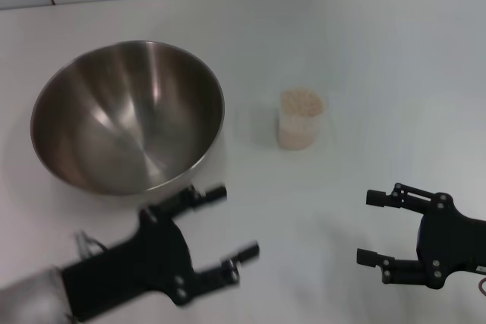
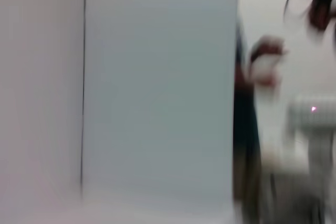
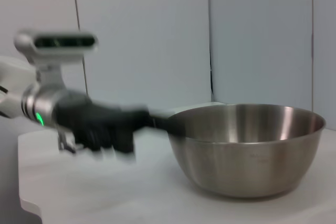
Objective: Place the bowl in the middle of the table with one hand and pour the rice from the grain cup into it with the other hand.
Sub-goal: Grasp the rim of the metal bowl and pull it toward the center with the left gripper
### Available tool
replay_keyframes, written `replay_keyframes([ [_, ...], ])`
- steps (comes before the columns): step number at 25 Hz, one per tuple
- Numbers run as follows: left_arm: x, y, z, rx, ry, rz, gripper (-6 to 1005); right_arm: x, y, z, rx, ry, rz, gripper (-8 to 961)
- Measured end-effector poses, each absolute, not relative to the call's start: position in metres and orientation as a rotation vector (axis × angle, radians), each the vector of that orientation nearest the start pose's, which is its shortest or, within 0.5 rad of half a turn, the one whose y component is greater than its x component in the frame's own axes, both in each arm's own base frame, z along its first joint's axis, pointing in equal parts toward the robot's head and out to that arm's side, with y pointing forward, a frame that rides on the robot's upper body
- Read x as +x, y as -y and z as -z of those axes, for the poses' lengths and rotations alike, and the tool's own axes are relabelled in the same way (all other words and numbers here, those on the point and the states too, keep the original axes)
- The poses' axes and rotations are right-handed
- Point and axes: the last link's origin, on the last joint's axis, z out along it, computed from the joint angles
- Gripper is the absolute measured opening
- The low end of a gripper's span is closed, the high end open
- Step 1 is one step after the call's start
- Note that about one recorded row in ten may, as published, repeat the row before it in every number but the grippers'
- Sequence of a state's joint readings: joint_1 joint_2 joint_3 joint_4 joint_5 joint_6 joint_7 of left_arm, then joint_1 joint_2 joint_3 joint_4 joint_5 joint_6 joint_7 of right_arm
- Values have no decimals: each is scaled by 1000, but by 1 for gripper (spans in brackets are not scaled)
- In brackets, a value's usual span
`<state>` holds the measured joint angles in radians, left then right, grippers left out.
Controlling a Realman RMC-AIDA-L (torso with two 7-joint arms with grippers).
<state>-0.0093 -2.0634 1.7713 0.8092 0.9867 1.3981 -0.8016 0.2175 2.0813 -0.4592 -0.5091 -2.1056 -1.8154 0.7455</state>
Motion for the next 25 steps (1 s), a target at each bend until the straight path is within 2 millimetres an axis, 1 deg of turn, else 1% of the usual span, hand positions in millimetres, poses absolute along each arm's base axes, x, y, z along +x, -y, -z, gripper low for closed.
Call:
replay_keyframes([
  [2, -228, -202, 46, -2523, 174, 1258, 792, 337, -195, 5, -2633, -324, -812, 821],
  [3, -222, -208, 28, -2455, 167, 1345, 784, 337, -194, 5, -2634, -323, -815, 821],
  [4, -220, -213, 17, -2427, 182, 1374, 775, 337, -194, 5, -2634, -323, -817, 821],
  [5, -218, -222, 1, -2391, 213, 1412, 767, 337, -194, 4, -2634, -322, -821, 821],
  [6, -218, -233, -14, -2366, 258, 1407, 759, 336, -193, 4, -2633, -321, -824, 821],
  [7, -218, -250, -33, -2345, 353, 1361, 751, 336, -193, 4, -2633, -321, -828, 821],
  [8, -219, -260, -42, -2335, 421, 1313, 742, 336, -192, 3, -2633, -319, -831, 821],
  [9, -219, -260, -42, -2335, 421, 1313, 734, 336, -192, 3, -2634, -318, -835, 822],
  [10, -219, -271, -50, -2326, 504, 1260, 726, 335, -192, 3, -2634, -317, -837, 822],
  [11, -219, -290, -62, -2306, 652, 1121, 726, 335, -192, 3, -2634, -315, -838, 822],
  [13, -219, -290, -62, -2306, 652, 1121, 725, 335, -192, 2, -2636, -311, -843, 822],
  [14, -219, -315, -70, -2288, 846, 818, 724, 334, -192, 2, -2637, -308, -847, 822],
  [15, -222, -326, -69, -2271, 932, 666, 724, 334, -192, 2, -2638, -306, -850, 822],
  [16, -225, -333, -69, -2256, 984, 561, 725, 333, -192, 2, -2639, -302, -854, 822],
  [17, -225, -333, -69, -2256, 984, 561, 727, 333, -192, 1, -2640, -299, -853, 821],
  [19, -237, -346, -64, -2221, 1116, 341, 729, 333, -192, 0, -2641, -292, -851, 821],
  [21, -249, -353, -60, -2205, 1175, 254, 732, 333, -192, -1, -2642, -289, -851, 820],
  [25, -256, -358, -55, -2201, 1190, 224, 733, 333, -191, -1, -2641, -290, -851, 816],
])
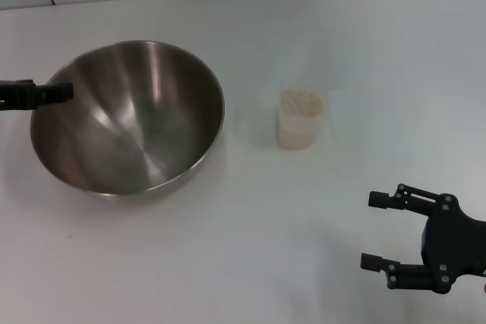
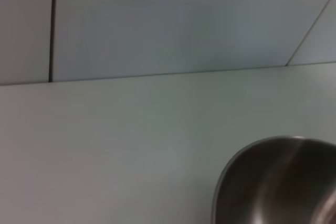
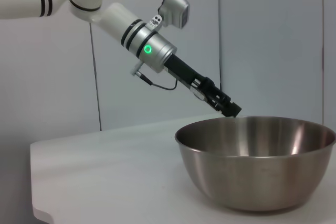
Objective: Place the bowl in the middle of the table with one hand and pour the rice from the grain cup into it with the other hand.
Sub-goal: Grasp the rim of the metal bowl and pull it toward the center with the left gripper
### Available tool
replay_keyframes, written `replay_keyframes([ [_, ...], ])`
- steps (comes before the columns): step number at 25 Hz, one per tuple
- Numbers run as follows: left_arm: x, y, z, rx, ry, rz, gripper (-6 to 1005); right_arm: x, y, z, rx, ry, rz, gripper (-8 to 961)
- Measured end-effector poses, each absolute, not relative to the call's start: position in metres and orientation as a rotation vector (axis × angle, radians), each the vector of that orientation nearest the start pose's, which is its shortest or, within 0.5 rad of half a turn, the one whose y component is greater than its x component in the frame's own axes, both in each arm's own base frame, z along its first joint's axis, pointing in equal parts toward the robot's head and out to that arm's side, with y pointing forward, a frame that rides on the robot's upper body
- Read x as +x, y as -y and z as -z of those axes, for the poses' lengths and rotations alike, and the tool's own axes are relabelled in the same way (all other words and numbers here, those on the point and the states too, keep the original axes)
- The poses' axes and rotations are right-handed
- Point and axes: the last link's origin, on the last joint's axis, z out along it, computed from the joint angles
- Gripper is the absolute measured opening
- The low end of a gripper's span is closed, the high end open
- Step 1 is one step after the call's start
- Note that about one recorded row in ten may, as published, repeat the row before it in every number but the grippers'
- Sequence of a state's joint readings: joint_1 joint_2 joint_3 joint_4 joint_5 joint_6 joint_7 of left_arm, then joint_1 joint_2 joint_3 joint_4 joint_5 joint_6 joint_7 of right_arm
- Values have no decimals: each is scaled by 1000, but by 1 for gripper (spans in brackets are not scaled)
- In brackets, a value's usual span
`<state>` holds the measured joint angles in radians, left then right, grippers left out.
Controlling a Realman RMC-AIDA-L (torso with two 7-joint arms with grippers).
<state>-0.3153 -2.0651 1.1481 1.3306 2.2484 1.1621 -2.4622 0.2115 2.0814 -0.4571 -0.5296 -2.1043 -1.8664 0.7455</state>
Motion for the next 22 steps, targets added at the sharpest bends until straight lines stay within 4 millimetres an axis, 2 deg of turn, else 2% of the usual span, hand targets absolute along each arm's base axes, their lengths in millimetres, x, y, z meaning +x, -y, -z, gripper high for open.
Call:
replay_keyframes([
  [8, -265, -360, -41, -2231, 1209, 185, 731, 334, -191, 0, -2638, -298, -845, 808],
  [15, -271, -362, -40, -2219, 1233, 200, 723, 334, -191, 0, -2641, -293, -847, 801],
  [22, -269, -365, -40, -2234, 1207, 204, 584, 332, -193, 0, -2647, -285, -849, 795],
])
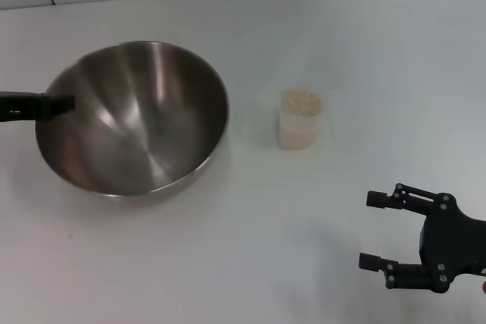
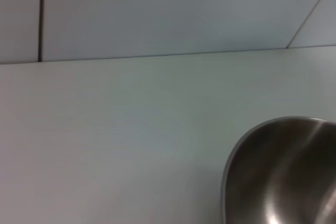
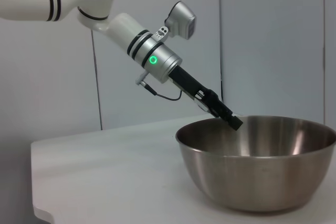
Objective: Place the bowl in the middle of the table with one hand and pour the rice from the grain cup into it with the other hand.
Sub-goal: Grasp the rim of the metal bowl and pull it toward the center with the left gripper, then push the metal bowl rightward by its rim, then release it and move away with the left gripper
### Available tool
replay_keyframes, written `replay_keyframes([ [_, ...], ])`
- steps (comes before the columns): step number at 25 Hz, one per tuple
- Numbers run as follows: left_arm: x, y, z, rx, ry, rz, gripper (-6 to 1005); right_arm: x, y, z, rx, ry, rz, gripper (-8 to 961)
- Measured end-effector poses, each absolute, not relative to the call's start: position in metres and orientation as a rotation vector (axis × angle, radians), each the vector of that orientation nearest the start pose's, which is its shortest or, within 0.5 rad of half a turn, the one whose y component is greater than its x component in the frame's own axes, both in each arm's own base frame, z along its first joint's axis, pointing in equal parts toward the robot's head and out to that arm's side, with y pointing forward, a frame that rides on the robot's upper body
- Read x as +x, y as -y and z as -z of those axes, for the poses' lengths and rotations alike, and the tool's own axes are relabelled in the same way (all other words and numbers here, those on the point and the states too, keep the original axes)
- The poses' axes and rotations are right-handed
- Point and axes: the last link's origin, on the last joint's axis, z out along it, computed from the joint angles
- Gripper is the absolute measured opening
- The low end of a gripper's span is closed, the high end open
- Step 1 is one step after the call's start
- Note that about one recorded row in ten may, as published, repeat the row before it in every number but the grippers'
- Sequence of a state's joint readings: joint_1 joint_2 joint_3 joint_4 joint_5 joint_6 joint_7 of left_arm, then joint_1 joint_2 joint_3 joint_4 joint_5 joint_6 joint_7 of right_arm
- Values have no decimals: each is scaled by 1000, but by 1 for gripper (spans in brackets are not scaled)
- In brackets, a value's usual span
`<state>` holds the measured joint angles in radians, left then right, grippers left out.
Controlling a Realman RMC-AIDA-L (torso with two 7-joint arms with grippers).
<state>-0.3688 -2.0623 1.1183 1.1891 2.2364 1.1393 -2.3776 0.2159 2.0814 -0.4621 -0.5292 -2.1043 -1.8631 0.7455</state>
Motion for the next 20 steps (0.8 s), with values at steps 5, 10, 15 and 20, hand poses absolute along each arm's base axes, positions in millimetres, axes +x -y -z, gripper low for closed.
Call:
replay_keyframes([
  [5, -267, -368, -35, -2257, 1216, 196, 277, 332, -193, 0, -2649, -282, -849, 790],
  [10, -263, -371, -33, -2278, 1211, 197, 111, 333, -193, 0, -2645, -286, -847, 785],
  [15, -257, -377, -37, -2290, 1228, 224, 48, 333, -193, 0, -2647, -288, -844, 780],
  [20, -256, -380, -38, -2307, 1247, 242, 48, 334, -192, 1, -2648, -293, -842, 775],
])
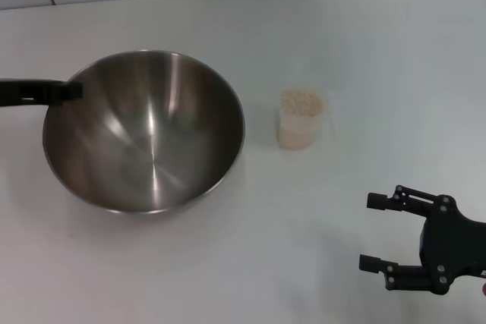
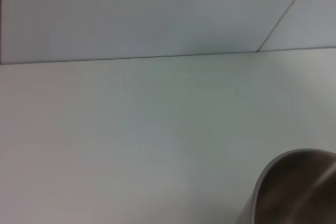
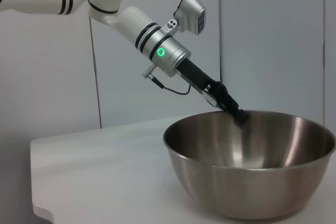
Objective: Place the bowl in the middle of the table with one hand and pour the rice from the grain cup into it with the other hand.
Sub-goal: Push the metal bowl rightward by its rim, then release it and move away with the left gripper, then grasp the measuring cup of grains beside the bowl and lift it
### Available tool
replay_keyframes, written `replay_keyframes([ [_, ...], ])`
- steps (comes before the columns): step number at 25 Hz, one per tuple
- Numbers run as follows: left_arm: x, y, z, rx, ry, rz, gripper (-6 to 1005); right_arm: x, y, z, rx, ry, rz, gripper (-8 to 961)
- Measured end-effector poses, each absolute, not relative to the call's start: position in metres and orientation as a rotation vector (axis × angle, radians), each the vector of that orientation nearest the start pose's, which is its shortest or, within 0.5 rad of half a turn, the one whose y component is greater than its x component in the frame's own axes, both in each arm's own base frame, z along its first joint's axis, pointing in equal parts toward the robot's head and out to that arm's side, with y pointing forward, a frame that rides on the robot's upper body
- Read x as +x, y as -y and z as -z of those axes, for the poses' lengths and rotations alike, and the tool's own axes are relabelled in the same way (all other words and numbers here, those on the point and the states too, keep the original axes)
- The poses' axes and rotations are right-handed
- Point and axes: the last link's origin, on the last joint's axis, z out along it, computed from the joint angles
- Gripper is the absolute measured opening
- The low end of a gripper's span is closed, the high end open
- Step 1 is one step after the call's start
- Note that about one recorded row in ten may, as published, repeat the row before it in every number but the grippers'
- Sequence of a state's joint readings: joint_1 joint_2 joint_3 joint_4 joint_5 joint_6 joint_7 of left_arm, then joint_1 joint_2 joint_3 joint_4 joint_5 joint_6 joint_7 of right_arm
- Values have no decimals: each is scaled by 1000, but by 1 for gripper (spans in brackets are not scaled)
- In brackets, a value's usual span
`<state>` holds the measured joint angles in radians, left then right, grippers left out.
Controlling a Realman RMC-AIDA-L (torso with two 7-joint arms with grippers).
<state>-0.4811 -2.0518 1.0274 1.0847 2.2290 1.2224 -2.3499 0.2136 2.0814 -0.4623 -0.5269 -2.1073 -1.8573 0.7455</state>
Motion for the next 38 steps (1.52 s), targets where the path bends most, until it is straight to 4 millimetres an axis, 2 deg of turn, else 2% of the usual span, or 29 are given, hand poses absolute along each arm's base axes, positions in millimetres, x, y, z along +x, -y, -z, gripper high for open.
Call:
replay_keyframes([
  [6, -248, -389, -37, -2347, 1263, 341, 49, 333, -192, 2, -2654, -294, -841, 769],
  [10, -243, -394, -28, -2367, 1253, 341, 65, 333, -192, 2, -2655, -294, -843, 765],
  [18, -244, -392, -7, -2420, 1228, 287, 129, 334, -192, 1, -2653, -294, -841, 757],
  [24, -242, -392, -8, -2448, 1175, 285, 178, 334, -192, 2, -2647, -298, -845, 752],
  [31, -232, -386, -25, -2522, 973, 356, 234, 340, -199, -2, -2549, -379, -840, 745],
  [32, -229, -378, -39, -2548, 832, 380, 242, 342, -203, -3, -2504, -407, -835, 744],
  [34, -225, -366, -50, -2586, 688, 399, 319, 352, -215, -3, -2352, -503, -819, 742],
  [38, -223, -329, -60, -2737, 378, 411, 474, 360, -231, 1, -2215, -592, -792, 738],
])
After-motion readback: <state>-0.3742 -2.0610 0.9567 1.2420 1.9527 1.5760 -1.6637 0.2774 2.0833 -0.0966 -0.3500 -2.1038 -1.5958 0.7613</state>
